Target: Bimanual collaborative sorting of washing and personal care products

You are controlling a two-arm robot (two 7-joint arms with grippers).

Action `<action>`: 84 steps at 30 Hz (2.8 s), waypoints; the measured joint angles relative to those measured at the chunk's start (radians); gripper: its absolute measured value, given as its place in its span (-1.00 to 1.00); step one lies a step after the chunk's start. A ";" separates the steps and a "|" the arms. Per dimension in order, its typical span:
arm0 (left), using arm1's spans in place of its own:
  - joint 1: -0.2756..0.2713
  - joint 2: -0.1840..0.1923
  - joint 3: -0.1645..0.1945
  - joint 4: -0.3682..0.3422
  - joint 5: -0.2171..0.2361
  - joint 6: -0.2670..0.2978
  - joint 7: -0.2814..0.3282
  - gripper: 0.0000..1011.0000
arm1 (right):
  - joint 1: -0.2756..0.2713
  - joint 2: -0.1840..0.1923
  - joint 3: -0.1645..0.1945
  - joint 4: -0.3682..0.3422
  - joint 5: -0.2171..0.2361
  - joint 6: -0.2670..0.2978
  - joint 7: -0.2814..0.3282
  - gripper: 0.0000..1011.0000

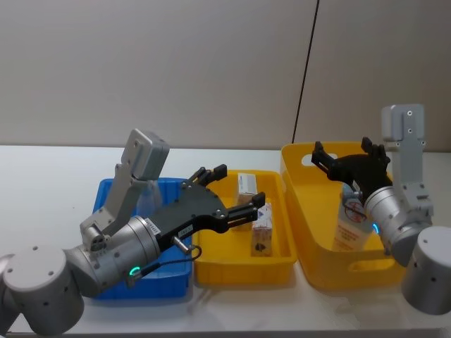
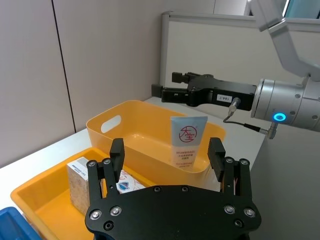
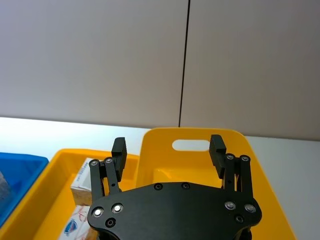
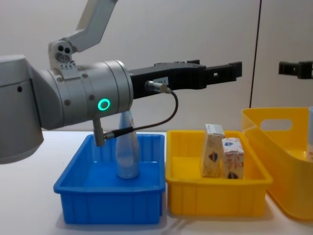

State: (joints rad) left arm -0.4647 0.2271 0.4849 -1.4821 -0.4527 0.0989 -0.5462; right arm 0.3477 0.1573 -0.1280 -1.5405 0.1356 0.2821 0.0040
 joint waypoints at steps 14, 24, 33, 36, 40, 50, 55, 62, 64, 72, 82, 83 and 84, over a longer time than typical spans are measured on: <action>0.027 0.019 -0.003 -0.017 0.029 -0.008 0.064 0.98 | -0.045 0.021 -0.011 -0.030 0.020 -0.032 0.010 0.99; 0.081 0.055 -0.011 -0.052 0.090 -0.030 0.191 0.98 | -0.138 0.068 -0.036 -0.088 0.058 -0.095 0.026 0.99; 0.137 0.093 -0.019 -0.087 0.151 -0.051 0.322 0.98 | -0.223 0.111 -0.061 -0.141 0.094 -0.154 0.040 0.99; 0.149 0.101 -0.021 -0.095 0.165 -0.056 0.350 0.98 | -0.253 0.126 -0.069 -0.159 0.106 -0.173 0.046 0.99; 0.170 0.116 -0.024 -0.108 0.189 -0.064 0.401 0.98 | -0.289 0.143 -0.078 -0.181 0.120 -0.198 0.051 0.99; 0.220 0.149 -0.030 -0.139 0.244 -0.083 0.517 0.98 | -0.355 0.177 -0.097 -0.222 0.149 -0.244 0.063 0.99; 0.227 0.154 -0.031 -0.144 0.251 -0.085 0.533 0.98 | -0.362 0.180 -0.099 -0.226 0.152 -0.248 0.063 0.99; 0.228 0.155 -0.031 -0.144 0.252 -0.086 0.535 0.98 | -0.362 0.180 -0.099 -0.226 0.152 -0.248 0.064 0.99; 0.228 0.155 -0.031 -0.144 0.252 -0.086 0.535 0.98 | -0.362 0.180 -0.099 -0.226 0.152 -0.248 0.063 0.99; 0.228 0.155 -0.031 -0.144 0.252 -0.086 0.535 0.98 | -0.362 0.180 -0.098 -0.226 0.152 -0.248 0.063 0.99; 0.228 0.155 -0.031 -0.144 0.252 -0.086 0.535 0.98 | -0.362 0.180 -0.098 -0.226 0.152 -0.248 0.063 0.99; 0.228 0.155 -0.031 -0.144 0.252 -0.086 0.535 0.98 | -0.362 0.180 -0.098 -0.226 0.152 -0.248 0.063 0.99; 0.228 0.155 -0.031 -0.144 0.252 -0.086 0.535 0.98 | -0.362 0.180 -0.098 -0.226 0.152 -0.248 0.063 0.99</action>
State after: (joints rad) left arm -0.2371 0.3822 0.4542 -1.6262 -0.2003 0.0131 -0.0109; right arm -0.0147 0.3375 -0.2258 -1.7668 0.2874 0.0339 0.0668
